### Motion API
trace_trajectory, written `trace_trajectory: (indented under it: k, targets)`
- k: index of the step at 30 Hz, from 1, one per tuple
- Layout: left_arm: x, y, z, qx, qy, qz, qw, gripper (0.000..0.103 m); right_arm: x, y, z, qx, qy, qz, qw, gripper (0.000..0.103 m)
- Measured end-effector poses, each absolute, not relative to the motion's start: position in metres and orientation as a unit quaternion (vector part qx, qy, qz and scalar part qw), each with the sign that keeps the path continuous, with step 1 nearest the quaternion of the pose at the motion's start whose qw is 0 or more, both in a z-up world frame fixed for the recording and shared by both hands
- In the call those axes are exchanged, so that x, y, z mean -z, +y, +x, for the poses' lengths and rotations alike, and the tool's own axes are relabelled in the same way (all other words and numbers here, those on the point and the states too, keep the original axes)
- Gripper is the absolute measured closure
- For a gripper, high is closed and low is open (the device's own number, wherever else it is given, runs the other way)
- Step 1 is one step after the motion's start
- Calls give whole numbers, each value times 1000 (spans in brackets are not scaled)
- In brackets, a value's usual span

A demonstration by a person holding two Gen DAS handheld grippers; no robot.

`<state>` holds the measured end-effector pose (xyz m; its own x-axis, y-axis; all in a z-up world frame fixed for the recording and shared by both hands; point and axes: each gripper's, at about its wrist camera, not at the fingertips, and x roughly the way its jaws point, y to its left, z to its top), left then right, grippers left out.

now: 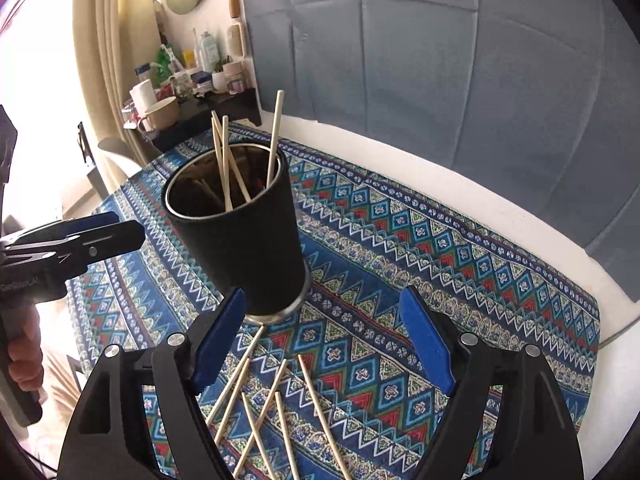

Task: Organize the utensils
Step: 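Open both grippers to release the sticks into the black cup, then lower both tools to the remaining sticks and close both grippers on one each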

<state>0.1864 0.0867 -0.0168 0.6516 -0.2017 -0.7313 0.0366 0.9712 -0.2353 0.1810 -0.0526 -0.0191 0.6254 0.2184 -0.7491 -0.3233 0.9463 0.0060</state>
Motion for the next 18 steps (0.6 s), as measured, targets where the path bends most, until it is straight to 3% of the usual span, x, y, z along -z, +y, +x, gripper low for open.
trace_trajectory:
  k: [6,18]
  targets:
    - [51,86,178,56,463,-114,877,25,49,-67,174,-128,449,-76,881,19]
    - [105,68,167,59,544,-83,833,21,103,-88,151,-102,522,-120,838,18]
